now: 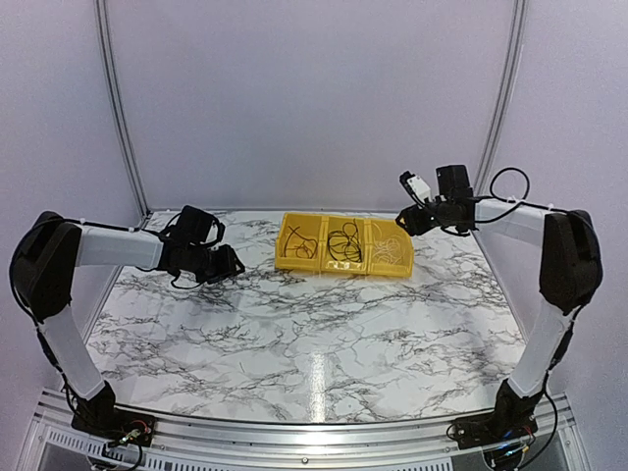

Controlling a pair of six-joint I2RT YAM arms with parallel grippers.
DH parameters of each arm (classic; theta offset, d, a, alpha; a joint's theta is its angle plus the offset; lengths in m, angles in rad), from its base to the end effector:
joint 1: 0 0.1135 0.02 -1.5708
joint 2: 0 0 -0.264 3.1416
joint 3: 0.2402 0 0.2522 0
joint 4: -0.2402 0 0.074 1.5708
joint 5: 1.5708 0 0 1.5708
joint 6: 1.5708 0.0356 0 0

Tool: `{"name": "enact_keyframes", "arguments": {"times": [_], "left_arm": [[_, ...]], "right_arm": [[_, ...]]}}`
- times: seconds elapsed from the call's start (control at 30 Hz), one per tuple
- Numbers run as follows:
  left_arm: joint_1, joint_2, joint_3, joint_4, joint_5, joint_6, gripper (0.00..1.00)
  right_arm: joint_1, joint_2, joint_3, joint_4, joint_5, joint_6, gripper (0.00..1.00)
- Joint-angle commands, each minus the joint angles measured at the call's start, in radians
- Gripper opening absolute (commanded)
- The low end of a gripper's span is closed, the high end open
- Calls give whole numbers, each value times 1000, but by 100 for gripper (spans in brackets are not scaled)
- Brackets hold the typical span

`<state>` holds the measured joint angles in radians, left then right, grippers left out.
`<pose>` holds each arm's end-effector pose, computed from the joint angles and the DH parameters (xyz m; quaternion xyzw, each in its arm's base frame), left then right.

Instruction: Untangle the cables

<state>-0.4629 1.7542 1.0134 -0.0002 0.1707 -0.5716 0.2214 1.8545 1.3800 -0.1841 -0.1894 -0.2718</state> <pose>0.3283 -0.1706 0.1784 -0.0152 0.9123 -0.2664 0.3105 0.4135 0.0999 0.2417 -0.2586 0.8566 0.0738 0.4405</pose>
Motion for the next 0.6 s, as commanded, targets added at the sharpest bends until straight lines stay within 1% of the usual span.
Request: {"name": "enact_keyframes", "arguments": {"times": [0.0, 0.03, 0.1, 0.13, 0.17, 0.2, 0.27, 0.3, 0.37, 0.47, 0.53, 0.57], "left_arm": [[6, 17, 98, -94, -37, 96, 44], [6, 19, 114, -105, -47, 109, 46], [6, 16, 145, -138, -68, 130, 54], [6, 9, 164, -149, -76, 143, 65], [6, -5, 170, -151, -87, 149, 93], [6, -23, 173, -152, -102, 151, 98], [6, -60, 185, -152, -149, 160, 99], [6, -84, 190, -152, -162, 167, 99], [4, -134, 196, -152, -253, 185, 99], [4, -186, 217, -168, -329, 215, 99], [4, -219, 223, -167, -364, 225, 99], [4, -234, 225, -164, -372, 230, 99]], "right_arm": [[-8, -147, -45, -19, -6, -55, 63], [-8, -180, -55, -25, -21, -63, 65], [-10, -255, -82, -27, -59, -75, 68], [-12, -286, -92, -29, -85, -79, 69], [-11, -312, -98, -34, -104, -75, 70], [-12, -337, -103, -38, -109, -57, 71], [-13, -381, -110, -34, -57, 4, 76], [-12, -400, -112, -29, -8, 41, 78], [-12, -430, -119, -19, 112, 98, 84], [-12, -490, -165, 8, 280, 157, 89], [-12, -536, -203, 19, 332, 159, 95], [-12, -559, -223, 25, 340, 157, 96]]}}
